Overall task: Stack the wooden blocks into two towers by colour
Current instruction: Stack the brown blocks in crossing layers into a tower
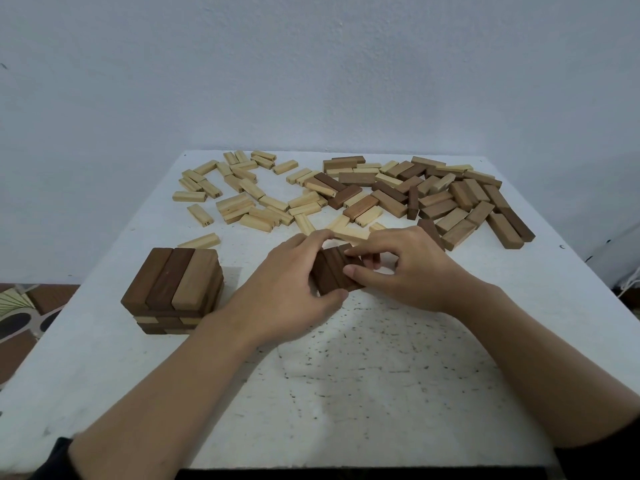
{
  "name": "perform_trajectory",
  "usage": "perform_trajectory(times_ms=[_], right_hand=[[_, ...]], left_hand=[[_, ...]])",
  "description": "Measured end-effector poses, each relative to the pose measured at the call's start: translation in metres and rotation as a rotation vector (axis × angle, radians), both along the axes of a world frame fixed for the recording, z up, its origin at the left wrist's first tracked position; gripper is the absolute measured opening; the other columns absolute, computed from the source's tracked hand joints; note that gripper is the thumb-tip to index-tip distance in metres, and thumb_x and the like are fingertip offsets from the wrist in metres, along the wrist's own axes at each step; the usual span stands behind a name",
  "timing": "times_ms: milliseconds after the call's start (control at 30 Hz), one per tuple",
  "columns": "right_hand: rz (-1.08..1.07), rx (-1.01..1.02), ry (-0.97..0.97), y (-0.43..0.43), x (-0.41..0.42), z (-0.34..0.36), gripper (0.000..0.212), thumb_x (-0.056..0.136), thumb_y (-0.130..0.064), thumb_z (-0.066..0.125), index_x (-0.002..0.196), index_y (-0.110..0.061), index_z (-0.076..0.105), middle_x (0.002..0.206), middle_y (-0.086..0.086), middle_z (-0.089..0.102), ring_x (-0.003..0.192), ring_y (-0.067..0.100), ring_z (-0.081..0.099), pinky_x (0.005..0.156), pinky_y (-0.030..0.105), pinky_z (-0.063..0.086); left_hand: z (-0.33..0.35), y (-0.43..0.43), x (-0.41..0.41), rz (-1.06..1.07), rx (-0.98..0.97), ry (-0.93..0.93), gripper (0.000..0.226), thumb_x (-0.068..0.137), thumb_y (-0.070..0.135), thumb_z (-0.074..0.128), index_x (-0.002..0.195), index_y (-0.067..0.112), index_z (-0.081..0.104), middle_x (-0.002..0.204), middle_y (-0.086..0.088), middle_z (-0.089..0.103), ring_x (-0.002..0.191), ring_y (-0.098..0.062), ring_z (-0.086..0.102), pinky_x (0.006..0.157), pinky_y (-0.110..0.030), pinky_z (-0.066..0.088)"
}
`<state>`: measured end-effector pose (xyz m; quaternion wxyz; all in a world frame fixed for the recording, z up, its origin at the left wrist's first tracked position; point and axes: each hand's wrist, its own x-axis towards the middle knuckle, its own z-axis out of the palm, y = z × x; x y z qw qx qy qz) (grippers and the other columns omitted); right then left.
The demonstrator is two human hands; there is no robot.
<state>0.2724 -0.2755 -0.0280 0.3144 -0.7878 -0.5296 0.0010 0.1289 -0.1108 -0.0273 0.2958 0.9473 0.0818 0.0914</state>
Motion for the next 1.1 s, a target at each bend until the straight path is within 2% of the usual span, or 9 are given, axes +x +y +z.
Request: perform_trajectory(times_ms=[67, 167, 333, 467, 667, 800, 867, 1000, 1100], right_hand=[[-0.002, -0.001, -0.009, 0.0, 0.001, 0.0, 0.027, 0.088, -0.039, 0.074, 0.106, -0.02, 0.08, 0.076, -0.015, 0.067, 0.076, 0.006, 0.063, 0.072, 0.02, 0.046], [-0.012, -0.009, -0.023, 0.0, 0.0, 0.001, 0.024, 0.088, -0.033, 0.076, 0.108, -0.022, 0.08, 0.076, -0.016, 0.067, 0.077, 0.006, 0.063, 0.072, 0.022, 0.048], [0.015, -0.027, -0.004, 0.0, -0.003, 0.003, 0.027, 0.087, -0.034, 0.074, 0.112, -0.024, 0.076, 0.079, -0.009, 0.064, 0.078, 0.011, 0.06, 0.071, 0.029, 0.048], [-0.023, -0.049, 0.0, 0.001, -0.004, 0.003, 0.035, 0.087, -0.045, 0.073, 0.117, -0.026, 0.075, 0.088, -0.008, 0.061, 0.085, 0.008, 0.058, 0.075, 0.031, 0.049], [-0.071, -0.077, 0.009, 0.005, -0.012, 0.005, 0.059, 0.076, -0.075, 0.054, 0.113, -0.034, 0.073, 0.091, -0.01, 0.062, 0.087, 0.007, 0.058, 0.076, 0.032, 0.052], [-0.113, -0.09, -0.035, 0.008, -0.017, 0.006, 0.062, 0.071, -0.08, 0.054, 0.111, -0.036, 0.074, 0.089, -0.01, 0.062, 0.084, 0.006, 0.059, 0.073, 0.033, 0.053], [-0.131, -0.106, -0.071, 0.009, -0.02, 0.006, 0.064, 0.069, -0.082, 0.054, 0.108, -0.035, 0.074, 0.087, -0.013, 0.059, 0.082, 0.005, 0.058, 0.071, 0.03, 0.052], [-0.169, -0.119, -0.172, 0.013, -0.024, 0.005, 0.065, 0.068, -0.085, 0.054, 0.091, -0.026, 0.07, 0.076, -0.01, 0.054, 0.07, 0.01, 0.054, 0.063, 0.032, 0.048], [-0.193, -0.129, -0.193, 0.014, -0.025, 0.006, 0.064, 0.066, -0.085, 0.058, 0.087, -0.025, 0.066, 0.074, -0.008, 0.052, 0.069, 0.012, 0.053, 0.062, 0.032, 0.046]], left_hand=[[0.0, 0.0, 0.0, -0.001, -0.01, -0.001, 0.071, 0.088, 0.046, 0.072, 0.148, 0.039, 0.035, 0.129, 0.011, 0.05, 0.11, -0.008, 0.049, 0.081, -0.017, 0.037], [0.001, 0.002, -0.001, 0.002, -0.023, 0.001, 0.068, 0.089, 0.047, 0.072, 0.146, 0.04, 0.036, 0.13, 0.013, 0.05, 0.109, -0.007, 0.048, 0.079, -0.011, 0.035], [0.001, 0.003, -0.001, 0.002, -0.014, -0.021, 0.069, 0.087, 0.053, 0.074, 0.144, 0.041, 0.037, 0.127, 0.014, 0.052, 0.106, -0.005, 0.049, 0.079, -0.011, 0.036], [0.002, 0.001, -0.003, 0.028, -0.033, -0.056, 0.073, 0.082, 0.057, 0.077, 0.143, 0.039, 0.042, 0.12, 0.015, 0.054, 0.1, -0.004, 0.051, 0.076, -0.01, 0.036], [0.003, 0.002, -0.001, 0.085, -0.051, -0.095, 0.085, 0.069, 0.06, 0.085, 0.14, 0.033, 0.046, 0.111, 0.01, 0.062, 0.091, 0.0, 0.058, 0.071, -0.01, 0.042], [0.007, 0.005, -0.003, 0.104, -0.078, -0.071, 0.099, 0.059, 0.061, 0.091, 0.143, 0.033, 0.047, 0.112, 0.013, 0.063, 0.093, 0.0, 0.06, 0.072, -0.009, 0.043], [0.009, 0.006, -0.004, 0.113, -0.105, -0.058, 0.104, 0.055, 0.059, 0.094, 0.144, 0.035, 0.046, 0.109, 0.015, 0.062, 0.089, -0.002, 0.062, 0.073, -0.015, 0.05], [0.011, 0.008, -0.006, 0.098, -0.127, -0.047, 0.105, 0.055, 0.054, 0.095, 0.145, 0.036, 0.046, 0.109, 0.015, 0.061, 0.083, -0.005, 0.063, 0.075, -0.024, 0.056], [0.011, 0.009, -0.006, 0.084, -0.159, -0.044, 0.107, 0.055, 0.05, 0.097, 0.147, 0.035, 0.046, 0.111, 0.015, 0.061, 0.084, -0.006, 0.065, 0.073, -0.023, 0.056]])
